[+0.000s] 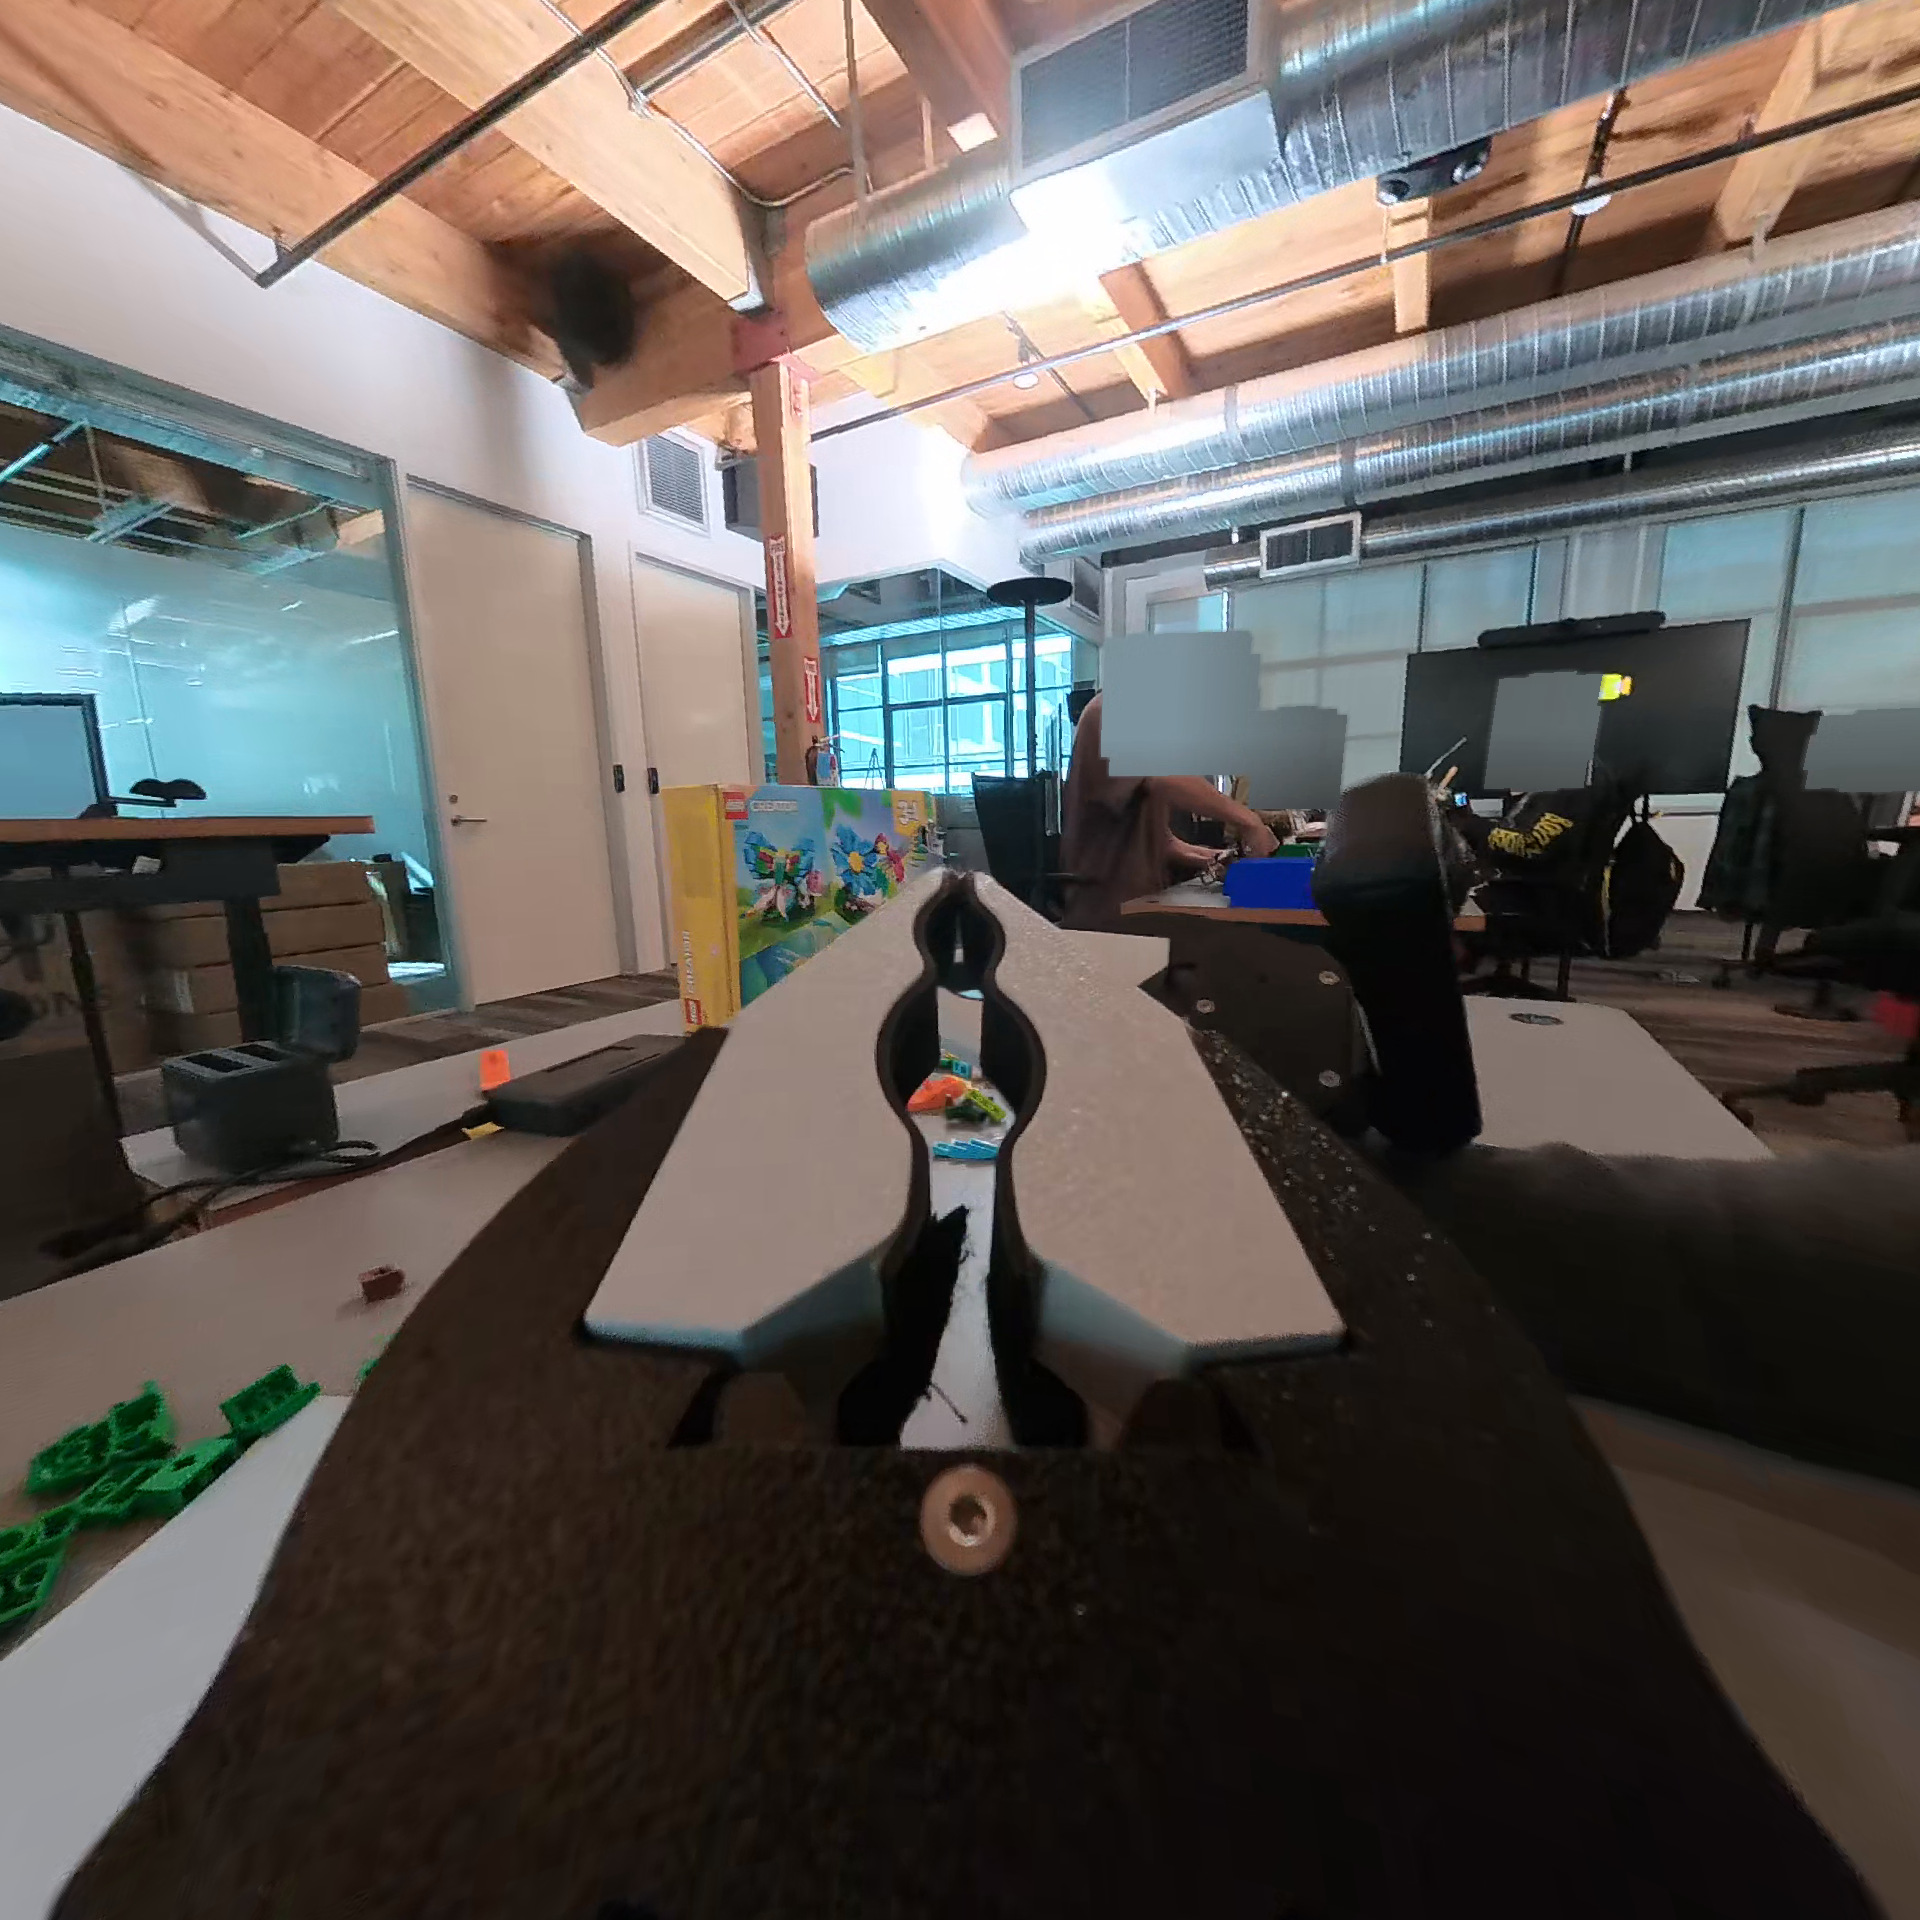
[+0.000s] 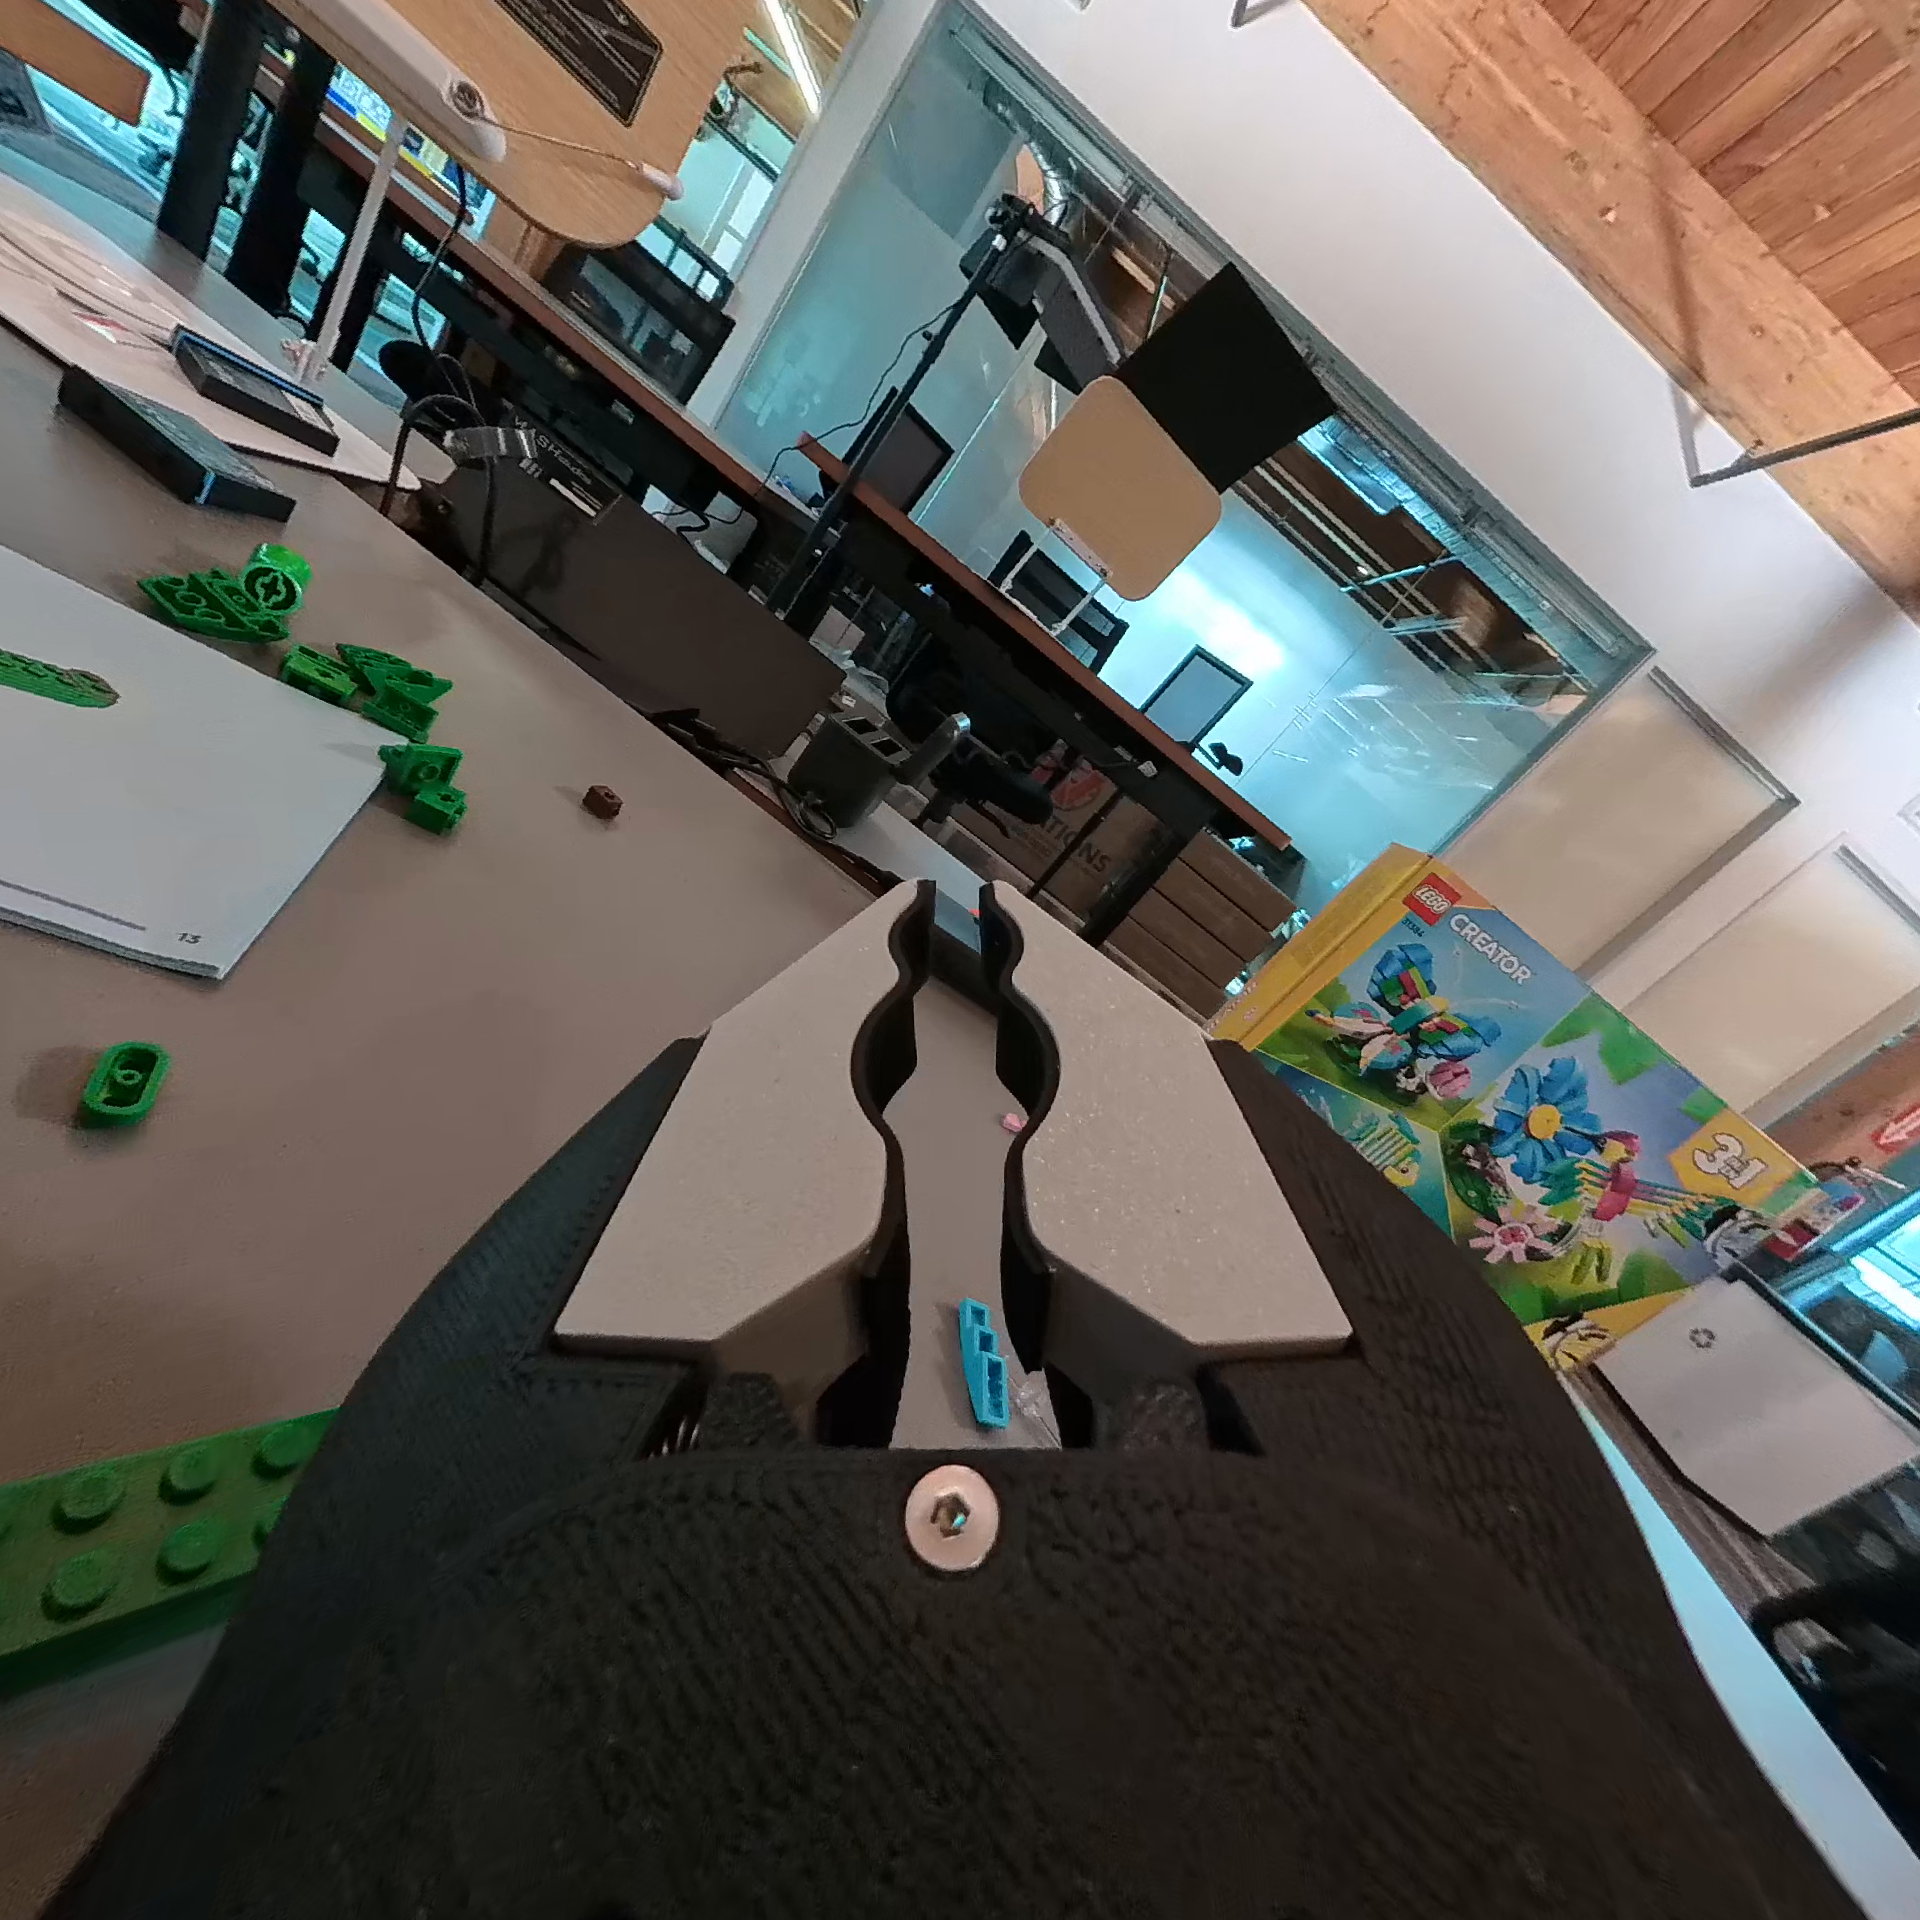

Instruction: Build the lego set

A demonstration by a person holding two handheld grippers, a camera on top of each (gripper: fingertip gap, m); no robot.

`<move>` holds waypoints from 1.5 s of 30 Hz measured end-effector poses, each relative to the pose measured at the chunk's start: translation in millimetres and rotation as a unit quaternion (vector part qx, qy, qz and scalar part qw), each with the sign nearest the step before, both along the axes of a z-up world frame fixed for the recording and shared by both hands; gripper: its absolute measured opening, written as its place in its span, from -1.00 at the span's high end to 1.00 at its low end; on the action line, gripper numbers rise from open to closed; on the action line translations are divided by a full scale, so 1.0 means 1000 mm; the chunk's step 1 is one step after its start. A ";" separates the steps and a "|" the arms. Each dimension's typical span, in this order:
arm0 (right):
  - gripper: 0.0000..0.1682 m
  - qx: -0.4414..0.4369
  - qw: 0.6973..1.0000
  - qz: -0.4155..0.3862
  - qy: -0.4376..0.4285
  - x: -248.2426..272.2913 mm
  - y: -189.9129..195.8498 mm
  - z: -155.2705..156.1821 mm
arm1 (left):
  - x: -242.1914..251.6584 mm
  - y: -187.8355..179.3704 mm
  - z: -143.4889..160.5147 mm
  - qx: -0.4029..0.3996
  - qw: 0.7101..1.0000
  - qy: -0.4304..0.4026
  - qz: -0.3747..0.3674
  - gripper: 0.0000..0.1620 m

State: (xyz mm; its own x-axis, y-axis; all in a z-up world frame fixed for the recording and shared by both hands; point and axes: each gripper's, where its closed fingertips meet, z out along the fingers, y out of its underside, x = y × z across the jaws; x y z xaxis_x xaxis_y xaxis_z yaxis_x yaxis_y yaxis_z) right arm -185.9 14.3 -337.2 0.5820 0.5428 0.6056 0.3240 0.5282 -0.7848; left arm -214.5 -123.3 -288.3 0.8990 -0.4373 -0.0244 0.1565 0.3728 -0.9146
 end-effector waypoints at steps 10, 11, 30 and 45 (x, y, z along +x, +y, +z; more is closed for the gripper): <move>0.92 -0.002 1.000 0.004 0.001 0.000 0.000 0.000 | -0.001 0.004 -0.003 -0.010 1.000 -0.004 -0.003 1.00; 0.92 -0.002 1.000 0.005 0.001 0.000 0.000 0.000 | -0.001 0.004 -0.003 -0.010 1.000 -0.003 -0.004 1.00; 0.92 -0.022 1.000 0.008 0.006 0.000 0.001 -0.002 | 0.005 0.004 -0.005 -0.014 1.000 0.003 -0.014 1.00; 0.92 -0.004 1.000 -0.007 -0.024 -0.005 0.001 -0.006 | 0.009 0.003 -0.005 -0.012 1.000 0.011 -0.022 1.00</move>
State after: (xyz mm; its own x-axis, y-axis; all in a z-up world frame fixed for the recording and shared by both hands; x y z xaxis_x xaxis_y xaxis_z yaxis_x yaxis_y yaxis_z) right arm -190.4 15.4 -343.5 0.5596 0.5396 0.6291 0.3684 0.5180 -0.7720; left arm -205.5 -120.2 -293.7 0.8784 -0.4769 -0.0322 0.1526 0.3436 -0.9266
